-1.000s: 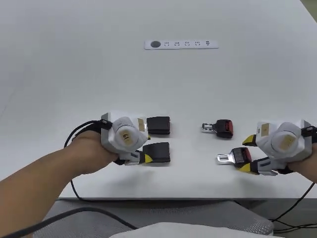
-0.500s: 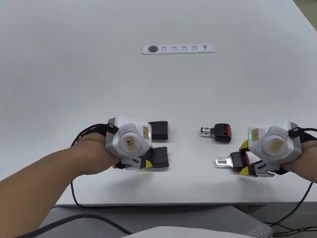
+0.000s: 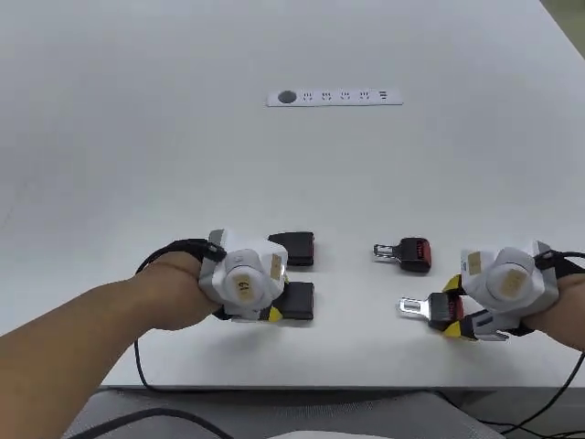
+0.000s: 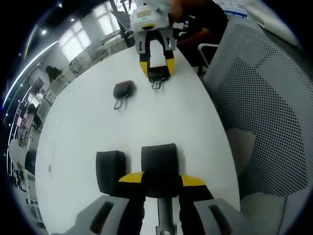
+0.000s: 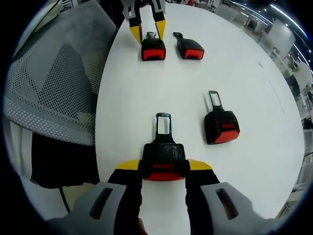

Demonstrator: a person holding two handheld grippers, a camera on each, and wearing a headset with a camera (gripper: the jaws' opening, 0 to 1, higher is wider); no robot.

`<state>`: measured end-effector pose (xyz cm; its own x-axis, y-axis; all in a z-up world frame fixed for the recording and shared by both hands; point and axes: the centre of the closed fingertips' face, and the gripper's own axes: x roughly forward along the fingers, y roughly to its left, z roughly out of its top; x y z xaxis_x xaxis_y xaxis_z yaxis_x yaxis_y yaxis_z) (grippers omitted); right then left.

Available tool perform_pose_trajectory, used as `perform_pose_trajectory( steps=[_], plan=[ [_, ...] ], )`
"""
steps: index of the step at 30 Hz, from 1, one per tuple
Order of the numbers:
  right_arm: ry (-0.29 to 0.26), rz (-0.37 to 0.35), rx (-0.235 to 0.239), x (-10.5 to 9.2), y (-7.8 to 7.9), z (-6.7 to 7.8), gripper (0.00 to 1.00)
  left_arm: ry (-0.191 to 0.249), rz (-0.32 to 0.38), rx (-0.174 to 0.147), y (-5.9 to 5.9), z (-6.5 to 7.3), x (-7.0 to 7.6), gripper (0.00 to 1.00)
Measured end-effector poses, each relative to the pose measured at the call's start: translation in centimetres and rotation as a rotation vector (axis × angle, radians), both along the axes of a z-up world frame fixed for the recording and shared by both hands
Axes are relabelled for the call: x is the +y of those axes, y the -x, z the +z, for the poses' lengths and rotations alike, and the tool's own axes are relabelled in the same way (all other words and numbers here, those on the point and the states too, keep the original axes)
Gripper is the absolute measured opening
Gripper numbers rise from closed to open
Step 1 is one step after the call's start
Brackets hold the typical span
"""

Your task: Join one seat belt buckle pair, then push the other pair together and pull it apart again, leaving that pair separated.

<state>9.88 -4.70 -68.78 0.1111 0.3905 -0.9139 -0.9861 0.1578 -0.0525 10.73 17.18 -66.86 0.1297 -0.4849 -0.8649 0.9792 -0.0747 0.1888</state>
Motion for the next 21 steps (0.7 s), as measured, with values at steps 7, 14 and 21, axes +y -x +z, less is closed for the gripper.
perform_pose_trajectory(
  steps=[7,14,21],
  plan=[
    [-0.007,-0.011,0.019,-0.07,-0.16,-0.29,0.34,0.010,0.014,0.002,-0.12,-0.13,0.06,0.26],
    [-0.005,0.000,0.021,0.07,-0.07,-0.39,0.34,0.032,0.072,0.061,-0.31,-0.11,0.06,0.25],
    [-0.013,-0.007,0.020,0.24,-0.10,-0.50,0.34,0.043,0.084,0.091,-0.42,-0.03,-0.05,0.25]
  ],
)
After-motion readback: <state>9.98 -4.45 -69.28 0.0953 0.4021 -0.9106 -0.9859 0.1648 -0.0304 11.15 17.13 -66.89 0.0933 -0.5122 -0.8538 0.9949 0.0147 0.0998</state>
